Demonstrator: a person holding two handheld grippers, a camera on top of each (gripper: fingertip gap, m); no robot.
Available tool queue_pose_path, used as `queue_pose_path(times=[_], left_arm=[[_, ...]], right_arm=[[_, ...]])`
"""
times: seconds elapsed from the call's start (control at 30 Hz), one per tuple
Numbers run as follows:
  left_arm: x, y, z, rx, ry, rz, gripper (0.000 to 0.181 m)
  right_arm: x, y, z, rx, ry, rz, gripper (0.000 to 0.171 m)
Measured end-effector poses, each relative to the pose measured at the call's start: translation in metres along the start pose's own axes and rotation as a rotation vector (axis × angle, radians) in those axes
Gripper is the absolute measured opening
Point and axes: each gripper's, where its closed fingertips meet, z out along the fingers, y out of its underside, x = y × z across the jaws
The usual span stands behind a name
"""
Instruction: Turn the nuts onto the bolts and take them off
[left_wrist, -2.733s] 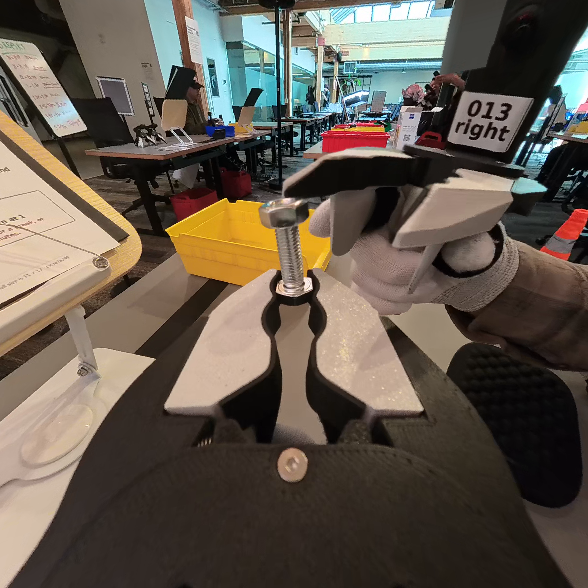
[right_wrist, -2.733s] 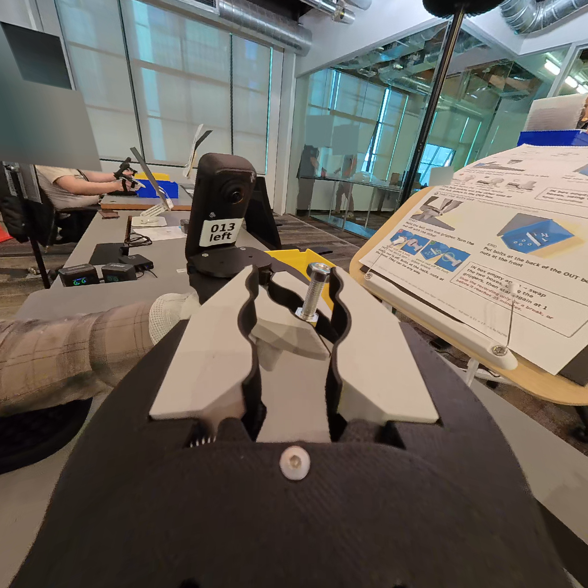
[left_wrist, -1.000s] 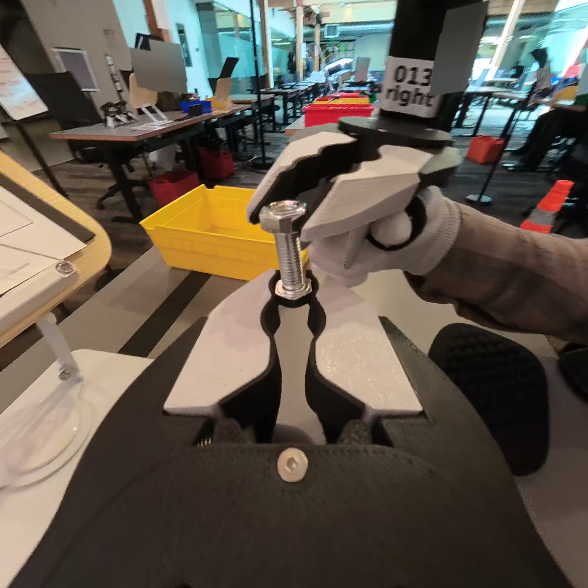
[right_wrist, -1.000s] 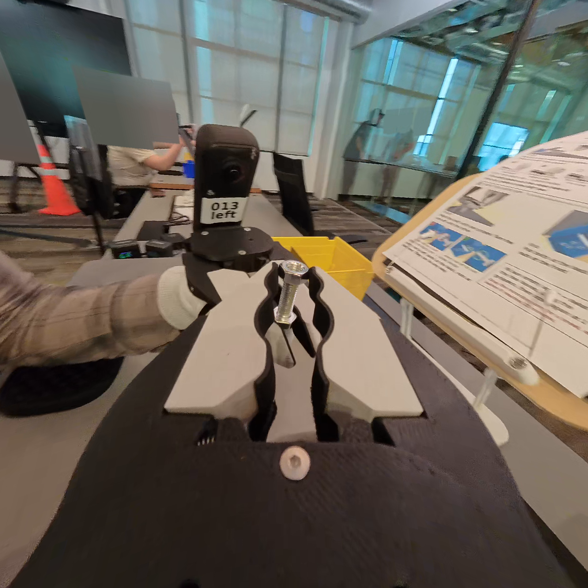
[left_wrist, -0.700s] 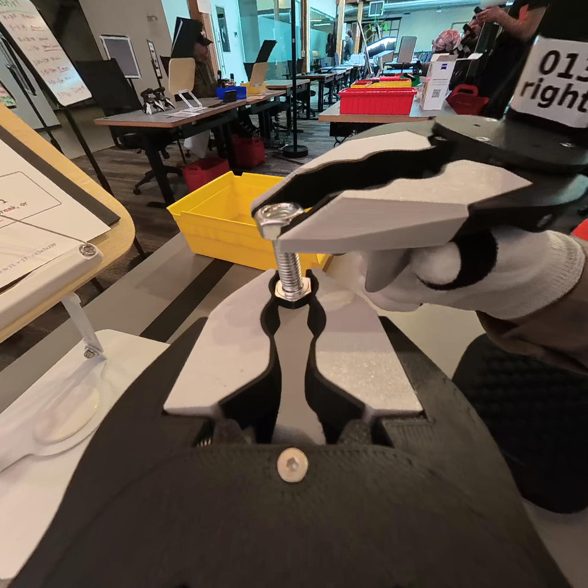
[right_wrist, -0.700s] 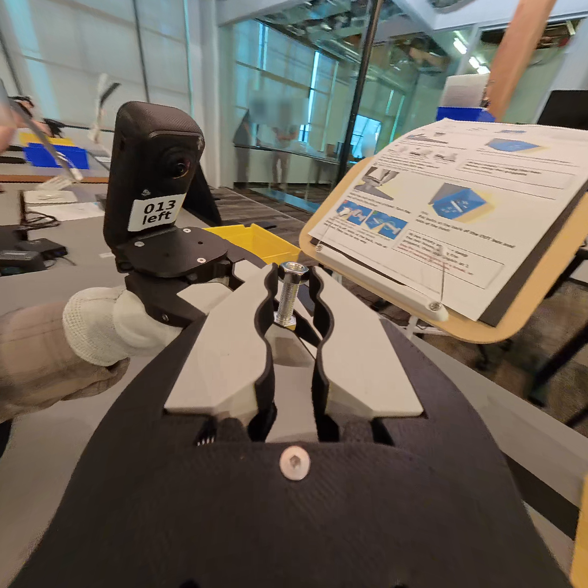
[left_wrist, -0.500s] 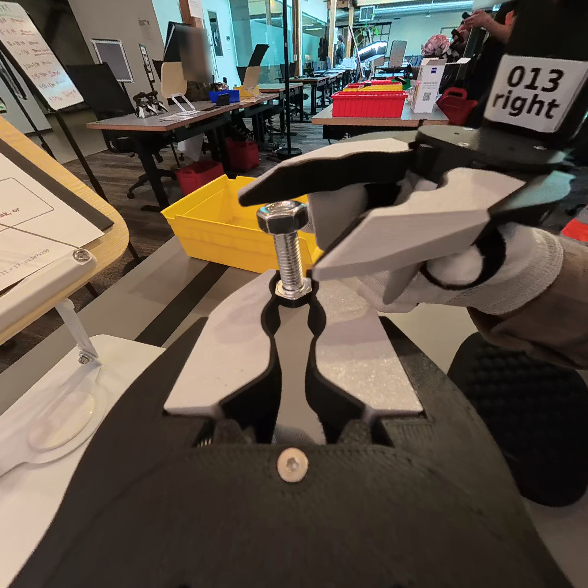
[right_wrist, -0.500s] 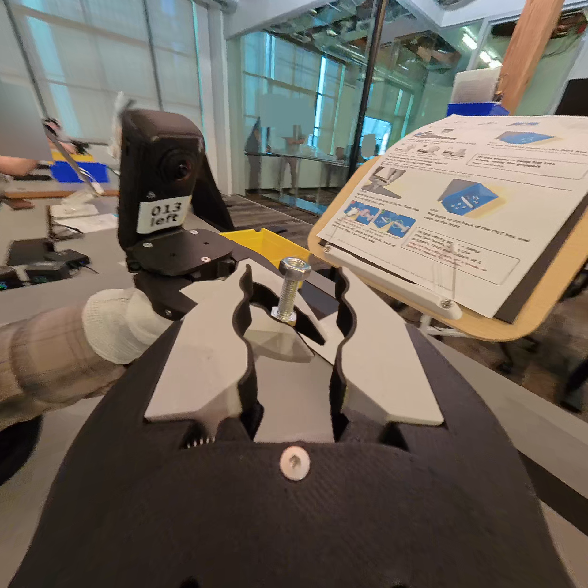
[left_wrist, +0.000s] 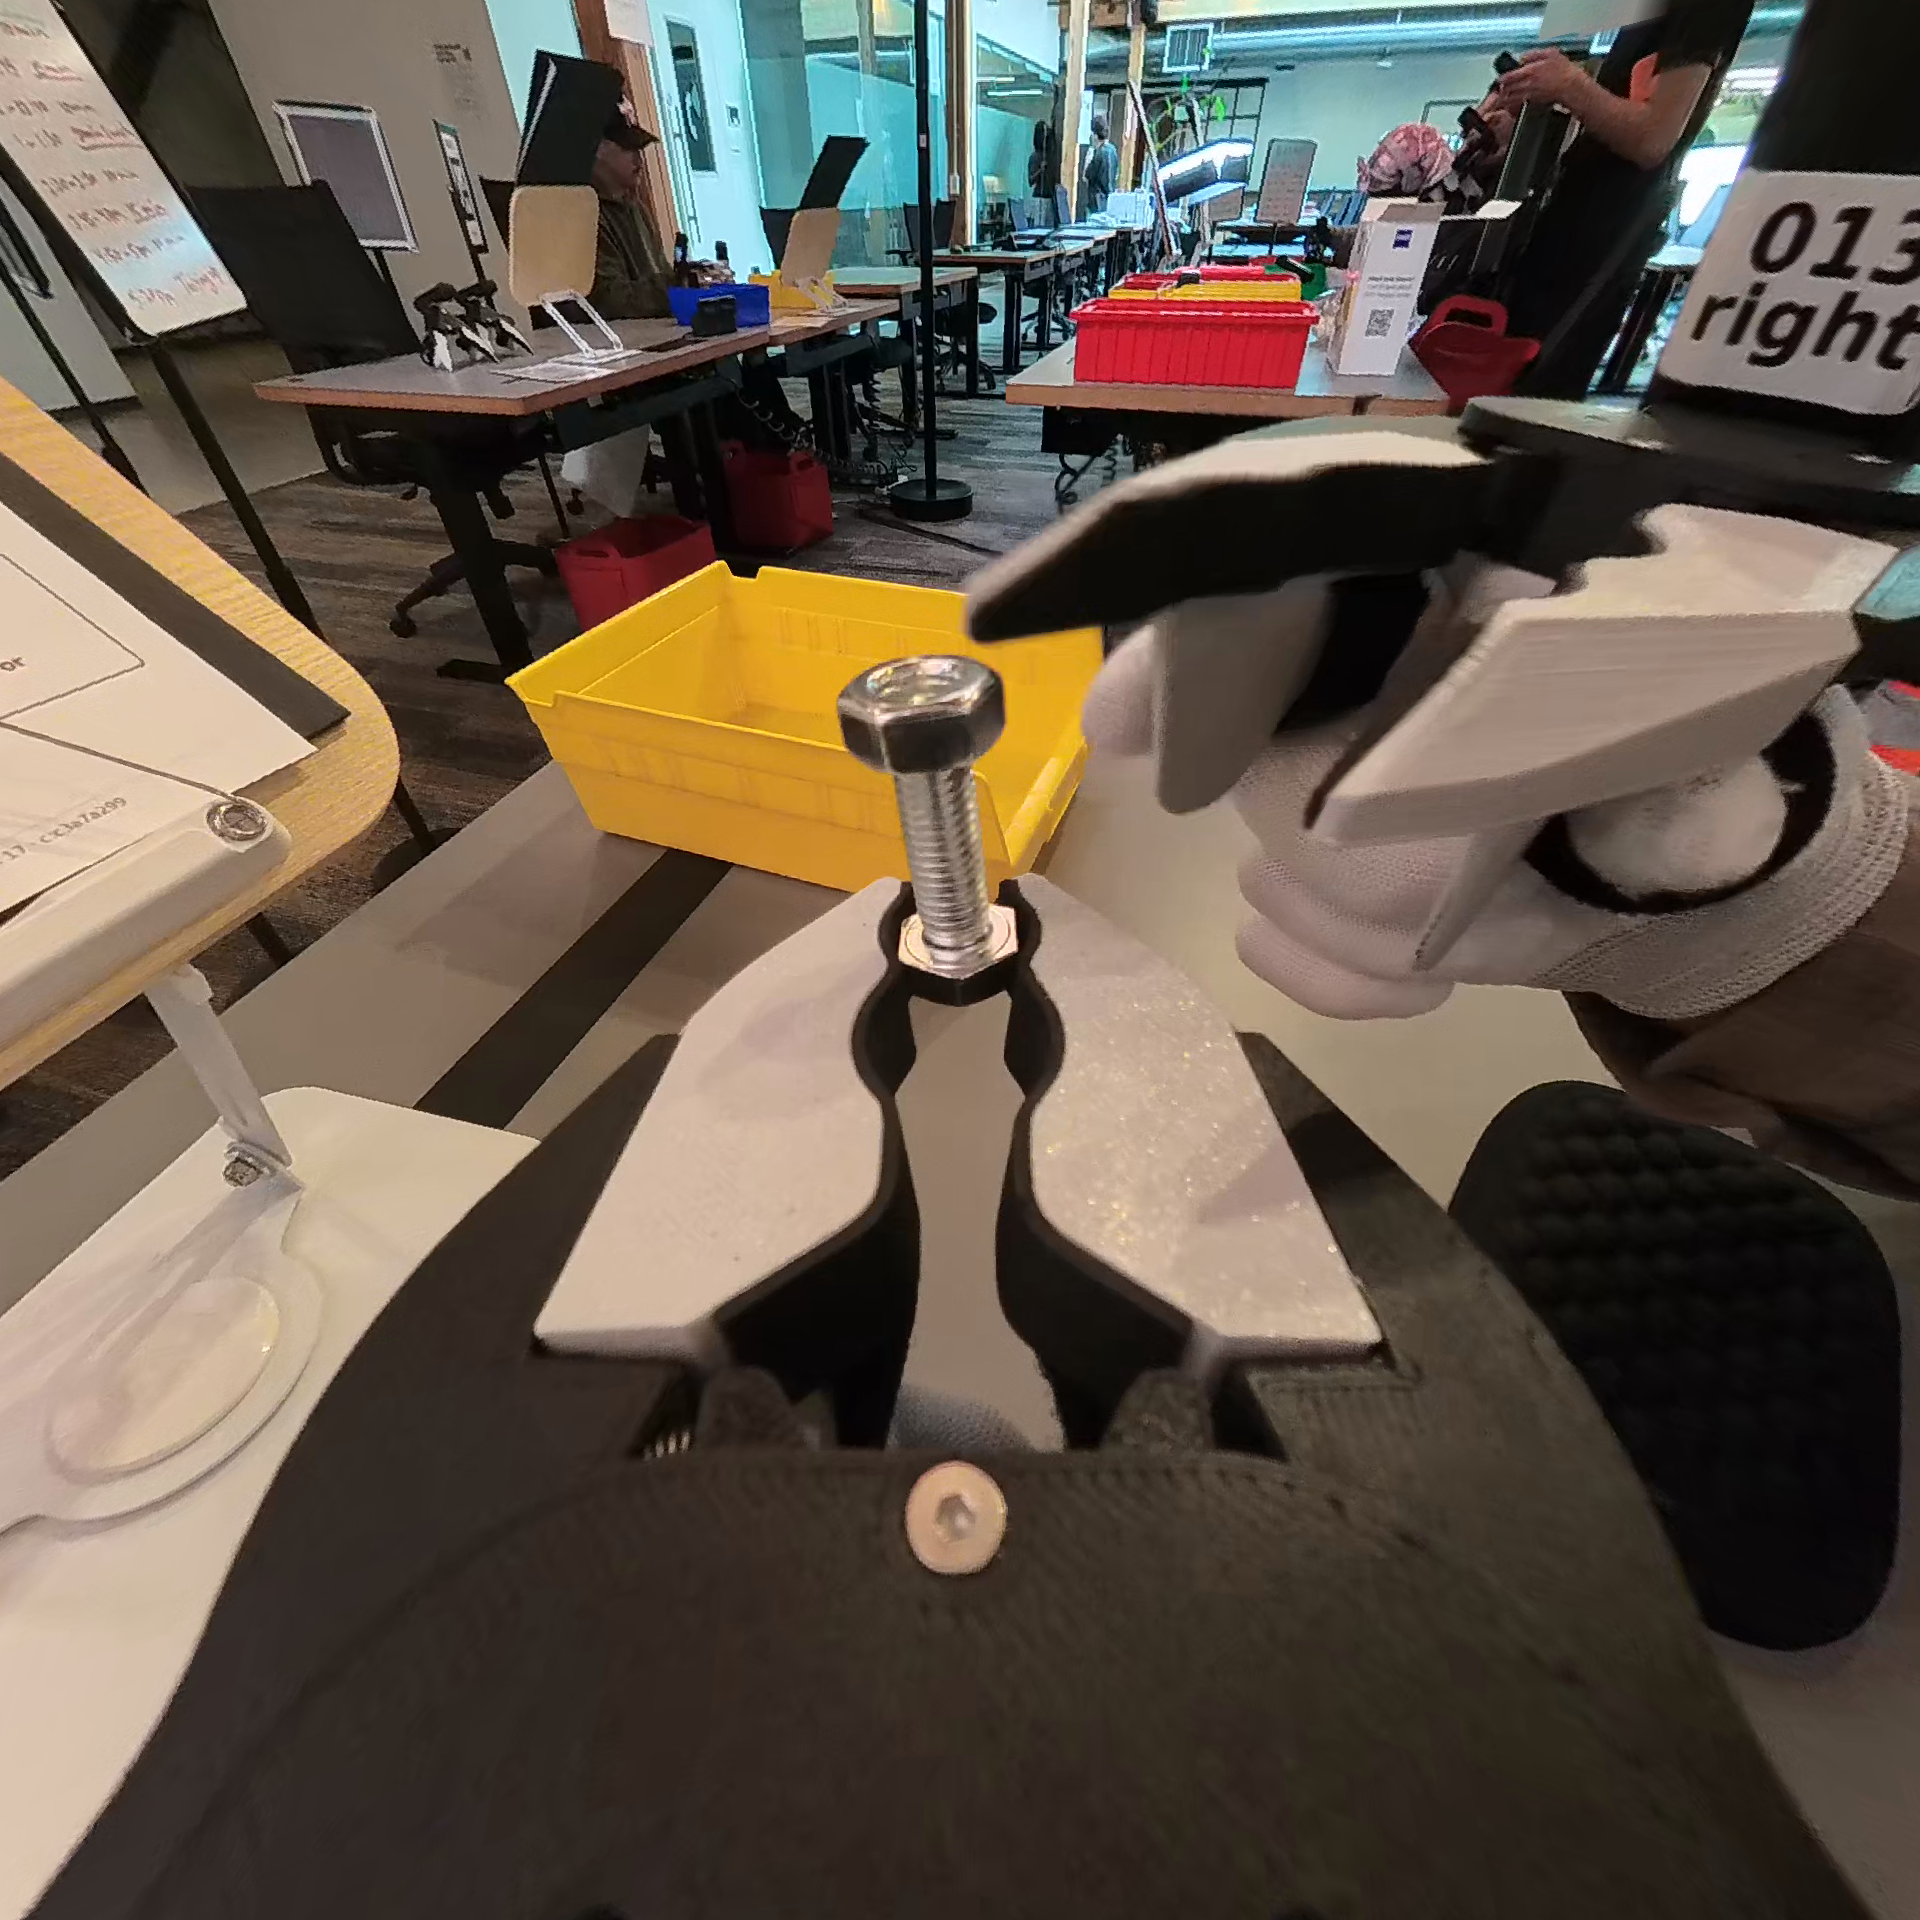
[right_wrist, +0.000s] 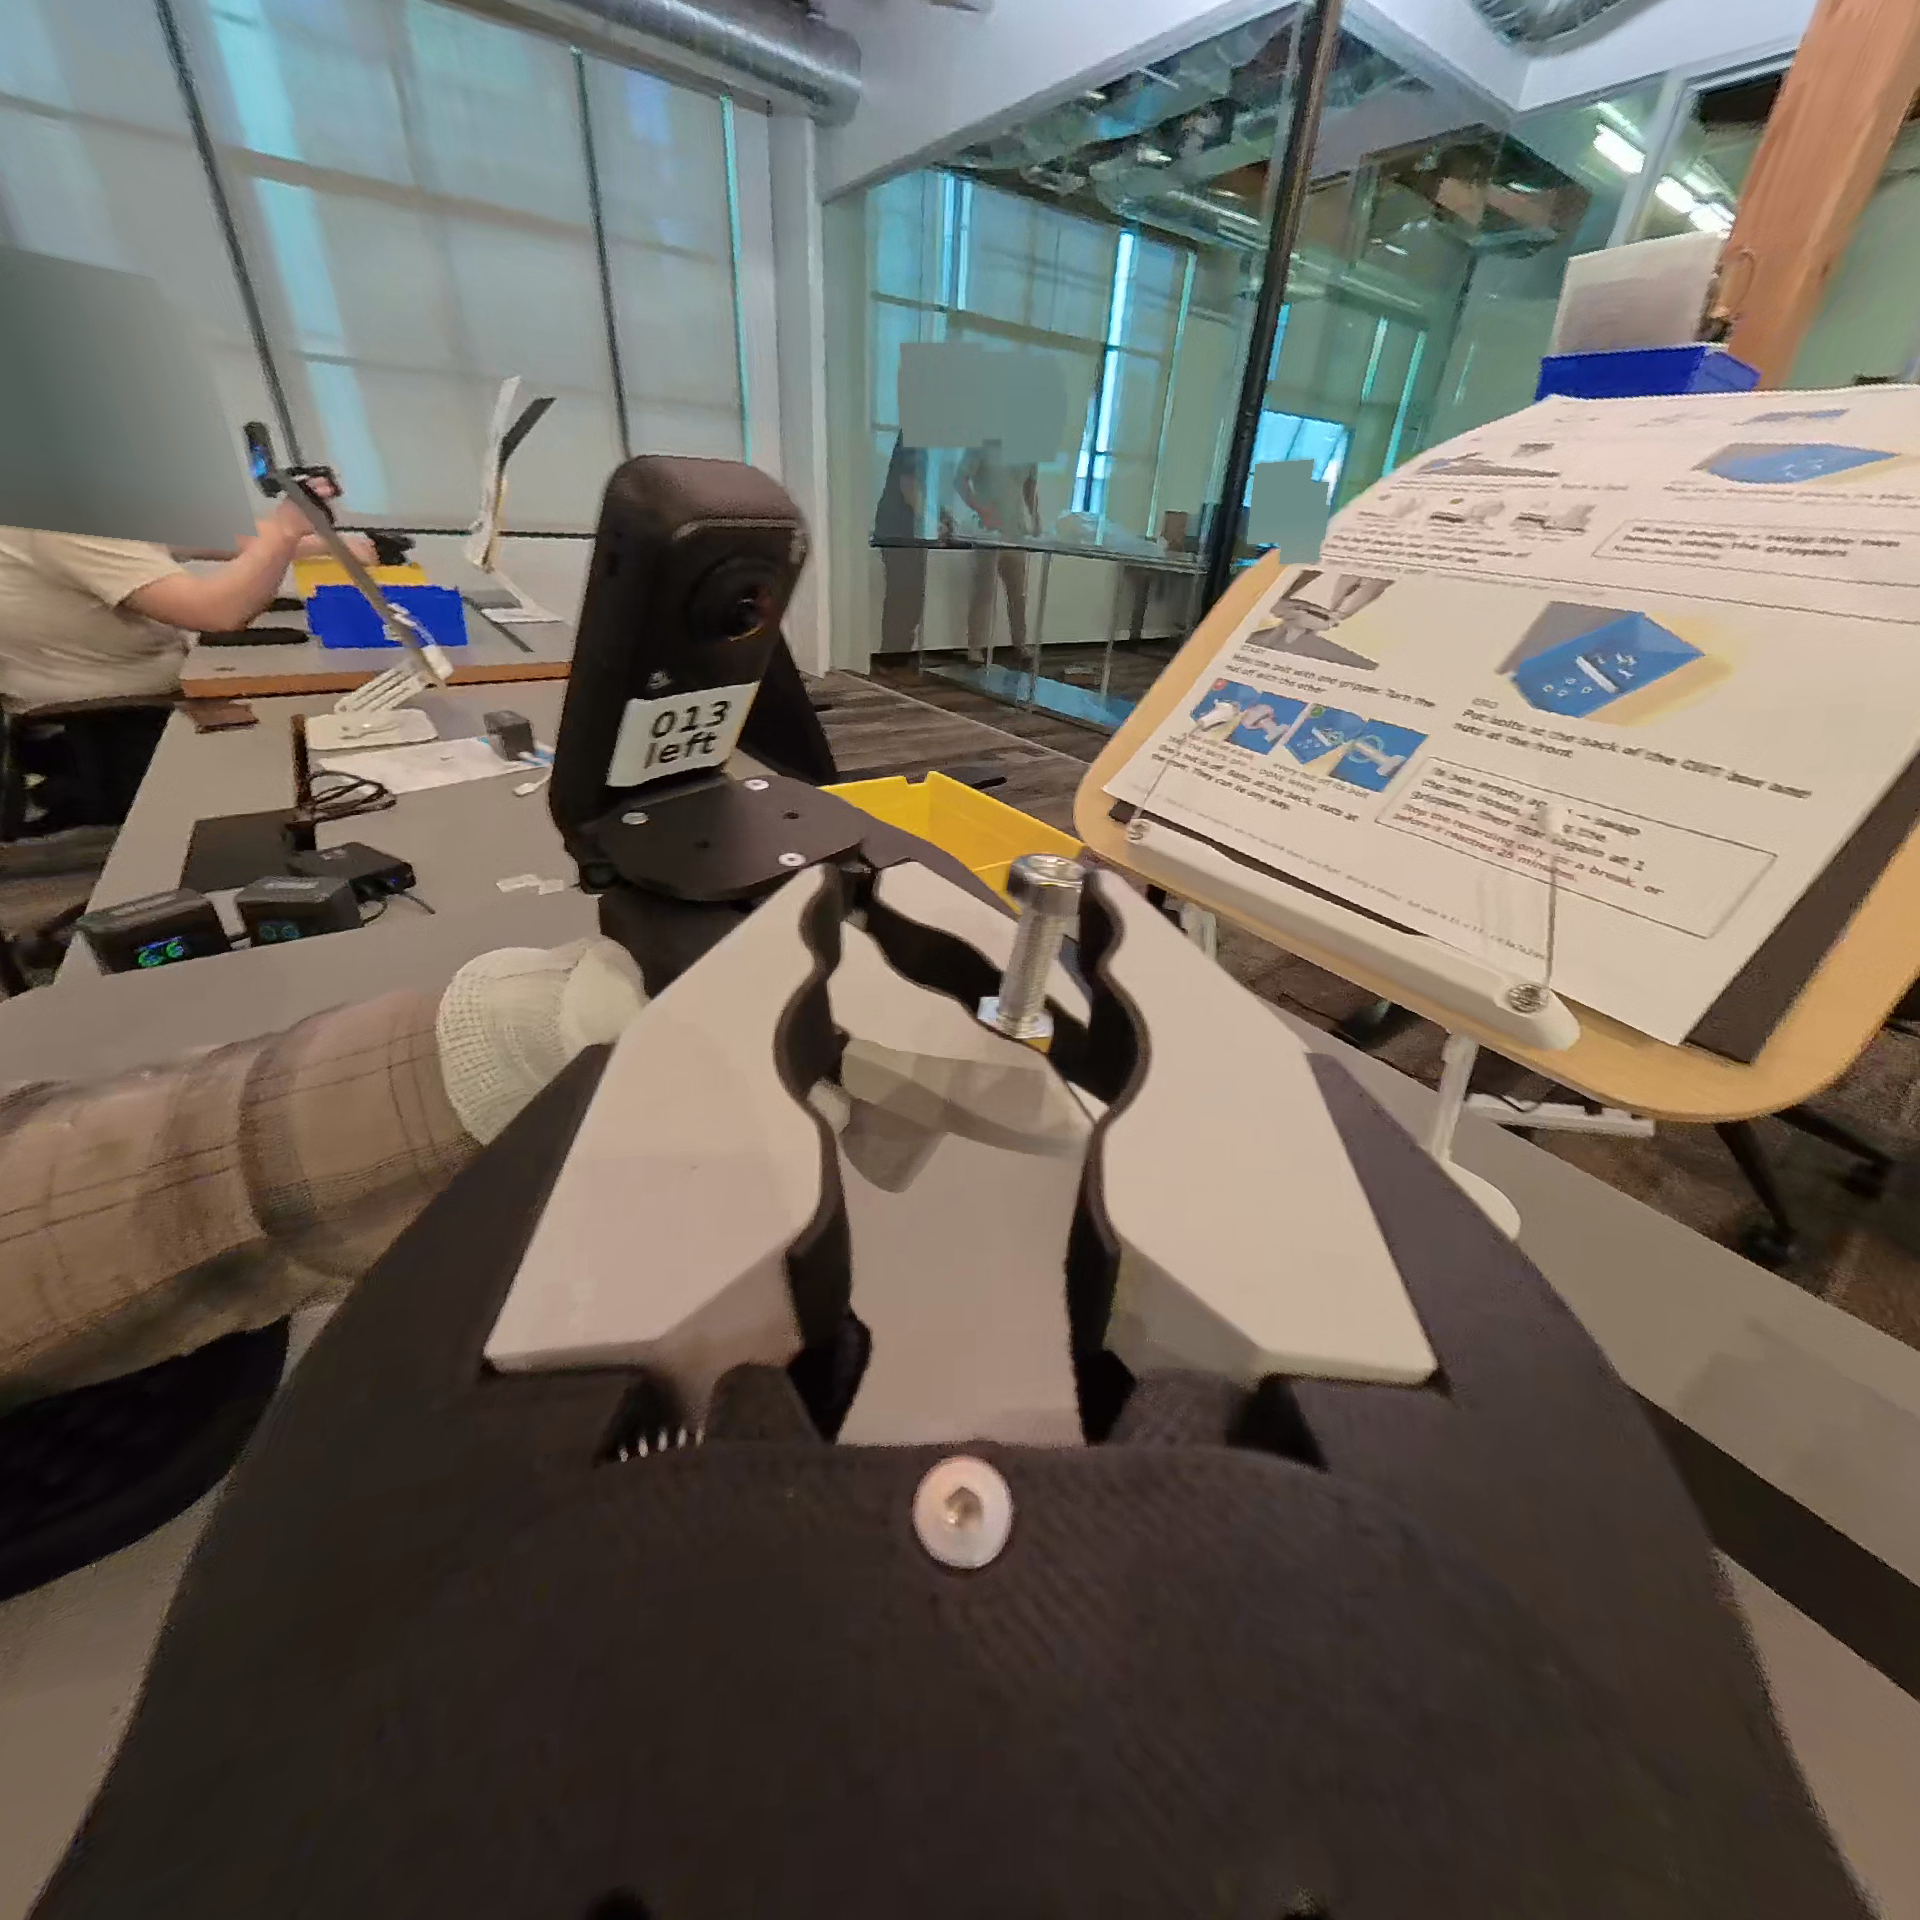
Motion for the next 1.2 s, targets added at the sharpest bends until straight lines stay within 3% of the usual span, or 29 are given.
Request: queue_pose_path(times=[0.13,0.27,0.37,0.4,0.53,0.57,0.7,0.73,0.77,0.8,0.93,1.07,1.1,1.13,1.17,1.2], left_arm=[[0.002,0.001,0.001,-0.002,0.006,0.001,0.014],[0.0,0.001,0.001,-0.002,0.003,-0.004,0.014],[-0.002,0.002,0.0,-0.002,0.001,-0.012,0.014],[-0.002,0.002,0.0,0.0,0.003,-0.011,0.014],[0.002,0.0,0.001,0.001,0.009,-0.003,0.014],[0.003,0.0,0.001,0.001,0.01,-0.002,0.014],[0.0,-0.001,-0.001,0.008,0.003,-0.009,0.014],[-0.002,-0.001,-0.002,0.007,-0.003,-0.011,0.014],[-0.002,-0.001,-0.002,0.006,-0.002,-0.011,0.014],[-0.002,-0.001,-0.003,0.009,0.002,-0.011,0.014],[0.001,-0.002,-0.001,0.01,0.008,-0.007,0.014],[0.001,-0.002,-0.002,0.009,0.003,-0.005,0.014],[0.001,-0.003,-0.003,0.013,0.002,-0.006,0.014],[-0.002,-0.003,-0.004,0.012,-0.008,-0.011,0.014],[-0.003,-0.003,-0.004,0.014,-0.008,-0.013,0.014],[-0.003,-0.003,-0.005,0.019,0.0,-0.016,0.014]], right_arm=[[0.007,0.006,0.006,-0.033,0.004,0.033,0.062],[-0.006,0.005,0.003,-0.034,-0.029,0.003,0.052],[-0.016,0.002,-0.005,-0.012,-0.06,-0.013,0.03],[-0.013,0.001,-0.005,-0.009,-0.042,-0.012,0.033],[0.001,0.009,0.003,-0.058,-0.025,0.044,0.074],[-0.001,0.009,0.004,-0.054,-0.044,0.049,0.073],[-0.02,0.005,0.002,-0.056,-0.105,-0.001,0.055],[-0.033,0.004,-0.003,-0.055,-0.168,-0.037,0.02],[-0.036,0.002,-0.006,-0.057,-0.173,-0.056,0.016],[-0.03,0.001,-0.006,-0.062,-0.133,-0.062,0.022],[-0.009,-0.001,0.001,-0.066,-0.077,0.018,0.072],[-0.018,0.004,0.007,-0.077,-0.121,0.05,0.077],[-0.024,0.003,0.005,-0.068,-0.139,0.033,0.067],[-0.039,0.0,-0.001,-0.047,-0.228,0.014,0.02],[-0.045,-0.006,-0.005,-0.008,-0.264,0.024,0.012],[-0.037,-0.007,-0.005,-0.005,-0.219,0.033,0.015]])
